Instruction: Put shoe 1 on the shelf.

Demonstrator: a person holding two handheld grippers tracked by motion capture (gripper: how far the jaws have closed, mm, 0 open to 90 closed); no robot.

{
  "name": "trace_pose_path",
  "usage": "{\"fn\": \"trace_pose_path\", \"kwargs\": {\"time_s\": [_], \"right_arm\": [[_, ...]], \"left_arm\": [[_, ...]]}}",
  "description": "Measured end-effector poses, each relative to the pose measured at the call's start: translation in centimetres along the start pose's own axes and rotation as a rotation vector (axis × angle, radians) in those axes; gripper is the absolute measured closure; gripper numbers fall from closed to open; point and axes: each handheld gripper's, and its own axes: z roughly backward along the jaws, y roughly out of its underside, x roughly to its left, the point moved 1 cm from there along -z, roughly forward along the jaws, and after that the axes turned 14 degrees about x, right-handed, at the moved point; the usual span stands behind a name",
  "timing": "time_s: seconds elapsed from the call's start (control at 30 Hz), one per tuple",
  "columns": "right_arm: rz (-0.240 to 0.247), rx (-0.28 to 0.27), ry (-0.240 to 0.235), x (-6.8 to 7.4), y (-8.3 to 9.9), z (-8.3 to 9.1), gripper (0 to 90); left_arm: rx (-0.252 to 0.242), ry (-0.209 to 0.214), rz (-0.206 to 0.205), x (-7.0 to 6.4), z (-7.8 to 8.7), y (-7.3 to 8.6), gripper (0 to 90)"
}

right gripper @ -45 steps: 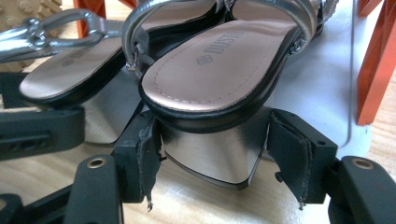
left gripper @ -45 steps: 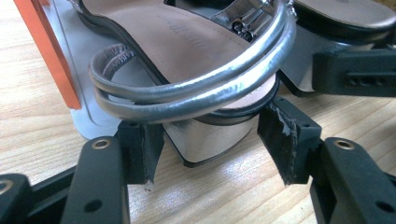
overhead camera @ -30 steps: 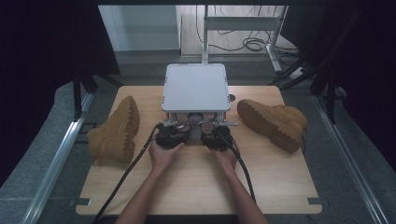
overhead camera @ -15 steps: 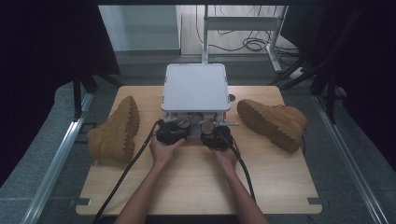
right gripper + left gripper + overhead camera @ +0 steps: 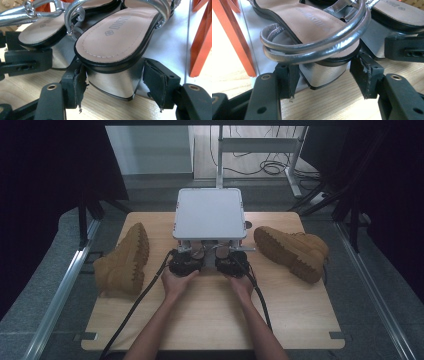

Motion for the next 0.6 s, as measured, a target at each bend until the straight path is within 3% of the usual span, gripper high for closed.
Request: {"fn": "trace_pose_path", "kwargs": {"time_s": [0.6], "right_arm": [[0.006,0.008,0.019,0.10,0.05,-0.86,36.3]], "left_arm": [[-0.022,0.011,0.015,0.20,-0.01,-0.24,41.0]]}}
